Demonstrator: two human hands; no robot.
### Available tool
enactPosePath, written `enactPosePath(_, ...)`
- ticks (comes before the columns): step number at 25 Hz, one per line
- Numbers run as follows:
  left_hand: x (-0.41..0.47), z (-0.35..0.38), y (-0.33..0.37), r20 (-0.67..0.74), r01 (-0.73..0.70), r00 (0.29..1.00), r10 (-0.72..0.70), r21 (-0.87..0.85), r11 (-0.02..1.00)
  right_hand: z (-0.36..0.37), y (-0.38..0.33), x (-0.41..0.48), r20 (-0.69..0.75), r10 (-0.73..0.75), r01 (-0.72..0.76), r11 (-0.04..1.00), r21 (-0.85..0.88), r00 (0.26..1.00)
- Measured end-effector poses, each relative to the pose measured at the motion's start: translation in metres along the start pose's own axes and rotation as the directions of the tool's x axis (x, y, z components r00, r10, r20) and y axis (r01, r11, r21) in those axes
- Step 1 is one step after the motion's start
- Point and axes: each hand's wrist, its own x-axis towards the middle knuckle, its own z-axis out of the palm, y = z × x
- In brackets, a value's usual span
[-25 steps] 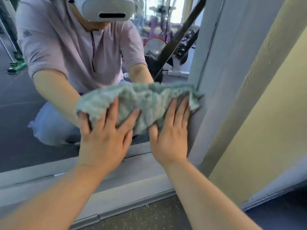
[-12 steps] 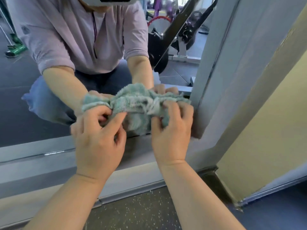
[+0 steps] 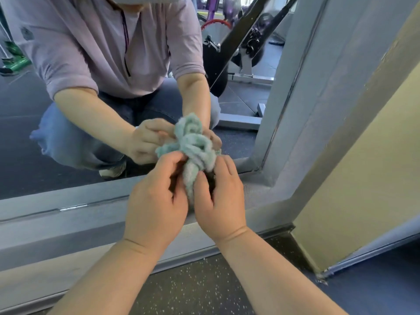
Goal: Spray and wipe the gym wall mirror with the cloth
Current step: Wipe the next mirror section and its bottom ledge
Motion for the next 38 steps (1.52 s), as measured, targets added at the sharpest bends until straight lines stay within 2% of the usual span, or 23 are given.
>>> enactPosePath(2,0.0,-0.001,0.008,0.005,-0.02,1.0,0.02,-0.075,0.997,-0.005,-0.006,-0.002,0.011,0.013,-0.014,0.997,0.076,1.0)
enactPosePath(4,-0.002,-0.006,0.007,-0.055,-0.077,0.996,0.077,0.009,0.997,-0.018,-0.001,0.008,-0.155,0.031,-0.027,0.999,0.027,0.987)
enactPosePath(6,0.003,-0.009,0.005,-0.127,-0.077,0.988,0.088,0.088,0.993,-0.038,0.014,0.029,-0.374,-0.043,-0.038,0.978,-0.207,0.926)
enactPosePath(7,0.003,-0.011,0.003,-0.133,-0.064,0.988,0.079,0.115,0.991,-0.042,0.02,0.034,-0.382,-0.076,-0.06,0.941,-0.334,0.921)
enactPosePath(10,0.003,-0.015,-0.003,-0.116,-0.1,0.986,0.118,0.15,0.984,-0.021,0.01,0.013,-0.152,0.073,-0.152,0.779,-0.608,0.986)
enactPosePath(12,-0.003,-0.018,-0.007,-0.121,-0.115,0.983,0.138,0.177,0.977,-0.003,0.003,-0.013,-0.018,0.071,-0.064,0.724,-0.687,0.997)
enactPosePath(15,-0.003,-0.016,-0.013,-0.145,-0.094,0.982,0.123,0.192,0.977,-0.016,0.015,0.0,0.004,0.059,-0.048,0.857,-0.513,0.998)
enactPosePath(18,-0.004,-0.016,-0.014,-0.13,-0.11,0.982,0.135,0.181,0.977,-0.045,0.022,0.023,-0.326,0.059,-0.159,0.944,-0.289,0.943)
enactPosePath(19,-0.004,-0.017,-0.016,-0.125,-0.124,0.981,0.148,0.184,0.975,-0.045,0.019,0.025,-0.367,0.096,-0.201,0.944,-0.26,0.925)
enactPosePath(22,-0.006,-0.022,-0.024,-0.098,-0.14,0.982,0.163,0.209,0.968,-0.017,0.014,-0.001,-0.202,0.241,-0.301,0.882,-0.362,0.949)
enactPosePath(24,-0.001,-0.028,-0.029,-0.114,-0.134,0.98,0.164,0.233,0.963,-0.013,0.012,-0.006,-0.153,0.218,-0.258,0.907,-0.334,0.964)
enactPosePath(26,0.002,-0.031,-0.028,-0.132,-0.127,0.978,0.163,0.249,0.96,-0.029,-0.001,0.018,-0.279,0.112,-0.174,0.963,-0.208,0.954)
enactPosePath(28,0.01,-0.041,-0.028,-0.174,-0.127,0.969,0.173,0.251,0.96,-0.043,-0.021,0.064,-0.454,-0.03,-0.05,0.985,-0.164,0.891)
enactPosePath(29,0.015,-0.048,-0.028,-0.199,-0.132,0.963,0.181,0.24,0.962,-0.041,-0.033,0.078,-0.445,-0.093,0.01,0.983,-0.184,0.891)
enactPosePath(30,0.019,-0.053,-0.028,-0.208,-0.141,0.959,0.19,0.233,0.962,-0.032,-0.042,0.08,-0.364,-0.156,0.069,0.968,-0.241,0.918)
enactPosePath(31,0.02,-0.056,-0.03,-0.217,-0.149,0.956,0.199,0.225,0.963,-0.02,-0.041,0.067,-0.186,-0.248,0.175,0.924,-0.339,0.951)
enactPosePath(32,0.024,-0.067,-0.03,-0.239,-0.152,0.949,0.206,0.224,0.963,-0.008,-0.036,0.05,0.08,-0.392,0.385,0.814,-0.435,0.917)
enactPosePath(33,0.026,-0.074,-0.032,-0.248,-0.156,0.945,0.213,0.231,0.96,-0.002,-0.021,0.031,0.38,-0.471,0.604,0.644,-0.47,0.796)
enactPosePath(34,0.027,-0.088,-0.035,-0.251,-0.155,0.942,0.222,0.26,0.953,-0.003,-0.014,0.021,0.597,-0.484,0.765,0.474,-0.435,0.639)
enactPosePath(35,0.028,-0.099,-0.038,-0.236,-0.171,0.94,0.246,0.297,0.939,-0.01,-0.012,0.027,0.69,-0.503,0.852,0.354,-0.385,0.521)
enactPosePath(36,0.029,-0.104,-0.044,-0.217,-0.185,0.94,0.262,0.319,0.93,-0.018,-0.015,0.043,0.664,-0.546,0.859,0.312,-0.405,0.511)
enactPosePath(37,0.032,-0.117,-0.049,-0.209,-0.183,0.94,0.269,0.356,0.916,-0.018,-0.035,0.066,0.568,-0.589,0.815,0.356,-0.457,0.575)
enactPosePath(38,0.035,-0.122,-0.052,-0.203,-0.17,0.942,0.267,0.398,0.902,-0.023,-0.059,0.092,0.4,-0.613,0.721,0.466,-0.513,0.681)
